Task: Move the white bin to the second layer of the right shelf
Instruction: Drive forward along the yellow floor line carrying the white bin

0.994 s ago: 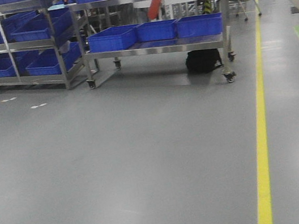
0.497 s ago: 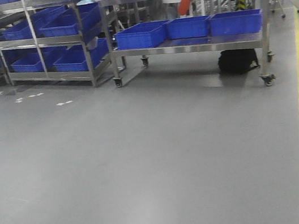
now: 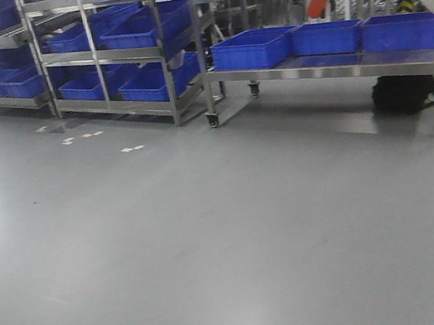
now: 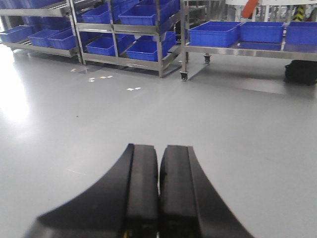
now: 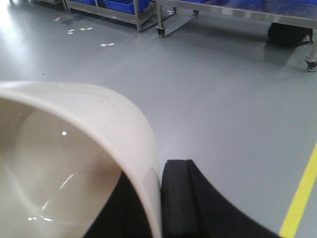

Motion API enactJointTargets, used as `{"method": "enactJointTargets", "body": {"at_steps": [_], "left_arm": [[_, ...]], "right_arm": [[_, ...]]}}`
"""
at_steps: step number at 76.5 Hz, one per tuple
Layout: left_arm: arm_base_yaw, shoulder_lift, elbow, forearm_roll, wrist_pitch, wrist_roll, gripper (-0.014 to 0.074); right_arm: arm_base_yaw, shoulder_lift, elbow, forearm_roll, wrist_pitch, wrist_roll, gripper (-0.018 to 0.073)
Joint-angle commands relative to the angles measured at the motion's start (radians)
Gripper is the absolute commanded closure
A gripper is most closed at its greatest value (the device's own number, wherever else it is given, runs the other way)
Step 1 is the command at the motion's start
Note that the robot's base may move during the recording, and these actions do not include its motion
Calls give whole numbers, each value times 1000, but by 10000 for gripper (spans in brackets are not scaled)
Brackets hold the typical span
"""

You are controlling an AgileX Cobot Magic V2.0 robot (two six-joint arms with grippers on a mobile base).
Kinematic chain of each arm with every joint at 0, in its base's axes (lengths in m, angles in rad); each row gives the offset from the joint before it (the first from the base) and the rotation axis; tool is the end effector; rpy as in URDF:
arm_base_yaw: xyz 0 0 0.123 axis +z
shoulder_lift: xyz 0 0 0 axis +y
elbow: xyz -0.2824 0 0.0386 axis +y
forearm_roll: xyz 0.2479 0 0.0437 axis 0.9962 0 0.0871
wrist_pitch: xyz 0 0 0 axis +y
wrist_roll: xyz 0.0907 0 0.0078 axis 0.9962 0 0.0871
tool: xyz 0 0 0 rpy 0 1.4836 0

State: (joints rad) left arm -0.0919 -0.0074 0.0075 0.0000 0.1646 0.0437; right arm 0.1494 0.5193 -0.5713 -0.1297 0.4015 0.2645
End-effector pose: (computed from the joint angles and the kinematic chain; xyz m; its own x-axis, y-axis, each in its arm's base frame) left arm 0.0557 -0.0051 0.1960 -0.0730 0.0506 -0.9960 0.0951 0.9945 0.0436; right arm 0.1066 0.0114 0.3298 -0.2654 0.1060 -0.9583 -0.0627 0.9899 0.1269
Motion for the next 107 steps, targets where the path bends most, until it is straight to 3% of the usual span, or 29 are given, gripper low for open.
{"method": "enactJointTargets", "body": {"at_steps": [1,107], "left_arm": [[-6,-14,37,0,-87,-5,512],[-6,-14,37,0,-87,-5,512]], "right_arm": [[-6,6,-31,-8,-105,-2,504],[-6,6,-31,-8,-105,-2,504]]}}
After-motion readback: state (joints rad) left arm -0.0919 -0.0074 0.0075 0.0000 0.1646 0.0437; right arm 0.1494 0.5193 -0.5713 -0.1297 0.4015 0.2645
